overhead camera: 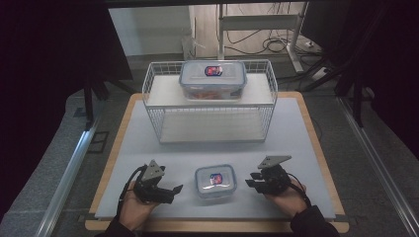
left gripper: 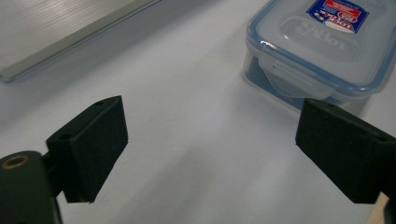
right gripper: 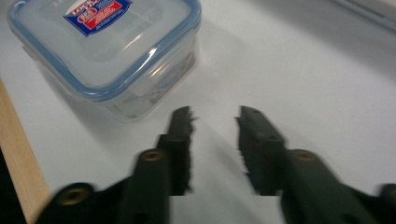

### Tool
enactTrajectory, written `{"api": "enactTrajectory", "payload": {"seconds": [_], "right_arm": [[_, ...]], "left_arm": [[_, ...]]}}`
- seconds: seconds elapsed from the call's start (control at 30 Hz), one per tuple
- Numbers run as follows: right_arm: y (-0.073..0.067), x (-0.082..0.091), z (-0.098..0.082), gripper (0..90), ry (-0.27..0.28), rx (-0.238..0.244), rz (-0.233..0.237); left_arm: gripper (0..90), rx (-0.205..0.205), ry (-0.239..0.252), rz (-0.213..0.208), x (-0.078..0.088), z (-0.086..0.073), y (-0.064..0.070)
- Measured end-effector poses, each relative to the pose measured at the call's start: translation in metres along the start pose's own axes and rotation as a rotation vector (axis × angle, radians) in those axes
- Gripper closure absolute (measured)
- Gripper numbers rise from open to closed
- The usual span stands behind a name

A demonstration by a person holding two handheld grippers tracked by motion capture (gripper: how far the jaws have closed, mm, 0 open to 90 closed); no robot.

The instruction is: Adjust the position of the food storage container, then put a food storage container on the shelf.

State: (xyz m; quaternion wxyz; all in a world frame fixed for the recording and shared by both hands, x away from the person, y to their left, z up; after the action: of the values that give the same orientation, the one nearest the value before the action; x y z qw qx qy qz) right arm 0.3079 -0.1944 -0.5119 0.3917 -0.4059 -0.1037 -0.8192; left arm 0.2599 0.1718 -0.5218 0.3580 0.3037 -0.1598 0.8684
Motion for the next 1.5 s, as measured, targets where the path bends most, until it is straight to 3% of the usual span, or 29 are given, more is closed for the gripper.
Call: {"api": "enactTrajectory", "payload": {"seconds": [0.23, 0.43, 0.67, 0.8, 0.93, 1.13, 1.3, 1.5], "right_arm": [[0.006, 0.002, -0.001, 24.8, 0.062, -0.018, 0.033], [0.011, 0.0, -0.005, 9.7, 0.055, -0.026, 0.013], [0.01, -0.001, -0.004, 6.2, 0.065, -0.013, 0.011], [0.009, -0.001, -0.002, 4.5, 0.07, -0.018, 0.02], [0.007, 0.0, 0.0, 4.4, 0.075, -0.016, 0.028], [0.0, 0.0, 0.006, 3.4, 0.085, -0.003, 0.026], [-0.005, -0.002, 0.012, 2.2, 0.071, -0.035, 0.056], [-0.012, -0.002, 0.021, 15.6, 0.053, -0.045, 0.103]], "left_arm": [[4.0, 0.014, 0.014, 0.016, 0.0, -0.008, -0.002], [0.9, 0.021, 0.025, 0.027, -0.002, -0.009, -0.005], [0.1, 0.019, 0.001, 0.002, -0.008, -0.01, -0.004], [0.2, -0.005, 0.012, -0.01, -0.009, -0.007, 0.001], [0.8, 0.002, 0.014, -0.03, -0.009, -0.004, 0.005], [1.2, 0.045, 0.032, -0.092, -0.009, 0.001, 0.007], [1.3, 0.064, 0.05, -0.161, -0.013, 0.008, 0.011], [1.2, 0.104, 0.026, -0.259, -0.027, 0.018, 0.016]]}}
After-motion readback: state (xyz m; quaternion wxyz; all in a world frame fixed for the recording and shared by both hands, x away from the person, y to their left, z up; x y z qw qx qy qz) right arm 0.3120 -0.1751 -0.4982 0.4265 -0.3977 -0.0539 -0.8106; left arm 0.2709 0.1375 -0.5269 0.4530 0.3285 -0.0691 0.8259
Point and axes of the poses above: each handheld gripper's, and its own axes: x roughly backward along the jaws, z roughly out of its top, y roughly to its right, the point moved 2 cm from there along -x, roughly forward along the jaws, and after that the axes turned 7 degrees about -x, right-handed, at the moved point
